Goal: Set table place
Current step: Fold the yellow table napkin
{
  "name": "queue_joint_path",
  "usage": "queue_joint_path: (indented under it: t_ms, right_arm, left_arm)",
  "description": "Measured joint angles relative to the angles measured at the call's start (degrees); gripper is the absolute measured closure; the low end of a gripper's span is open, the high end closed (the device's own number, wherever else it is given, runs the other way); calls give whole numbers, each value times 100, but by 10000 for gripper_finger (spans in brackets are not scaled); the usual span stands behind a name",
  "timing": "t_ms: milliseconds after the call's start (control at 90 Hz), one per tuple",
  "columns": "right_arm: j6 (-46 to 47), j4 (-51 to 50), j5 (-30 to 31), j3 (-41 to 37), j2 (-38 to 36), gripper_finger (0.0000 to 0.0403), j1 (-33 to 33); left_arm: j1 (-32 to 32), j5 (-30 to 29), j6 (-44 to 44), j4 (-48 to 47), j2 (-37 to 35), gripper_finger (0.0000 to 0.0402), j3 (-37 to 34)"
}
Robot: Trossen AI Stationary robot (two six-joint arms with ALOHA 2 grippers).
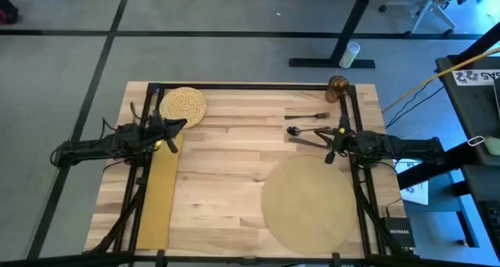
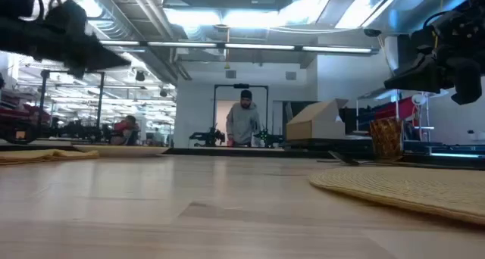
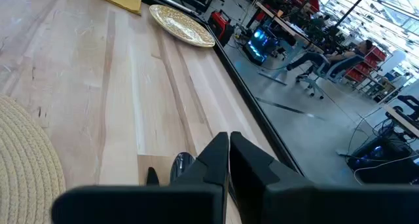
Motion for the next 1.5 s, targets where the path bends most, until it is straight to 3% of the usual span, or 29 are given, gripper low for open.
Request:
queue_joint_path:
  t_ms: [144, 356, 567, 744, 889, 1011, 1500]
  right_arm:
    - [0, 0, 0, -1, 0, 403, 0]
    - [0, 0, 0, -1, 0, 403, -1]
    - [0, 0, 0, -1, 0, 403, -2]
    - [0, 0, 0, -1, 0, 403, -2]
    - [0, 0, 0, -1, 0, 403, -2]
    - [0, 0, 0, -1, 0, 403, -2]
    - [0, 0, 0, -1, 0, 403, -2]
  left_arm:
    - [-3, 530, -109, -401, 406, 401, 635]
    - [-3, 1305, -194, -1332, 1832, 401, 1973]
    - [-66, 1911, -659, -3263, 3717, 401, 3438]
    - [-447, 2358, -1295, -4760, 4925, 402, 4123]
    - [-816, 2403, -2126, -5932, 5633, 401, 4242]
    - [-1143, 2401, -2887, -6399, 6095, 401, 4172]
    - [-1891, 2227, -3810, -7437, 7662, 401, 4085]
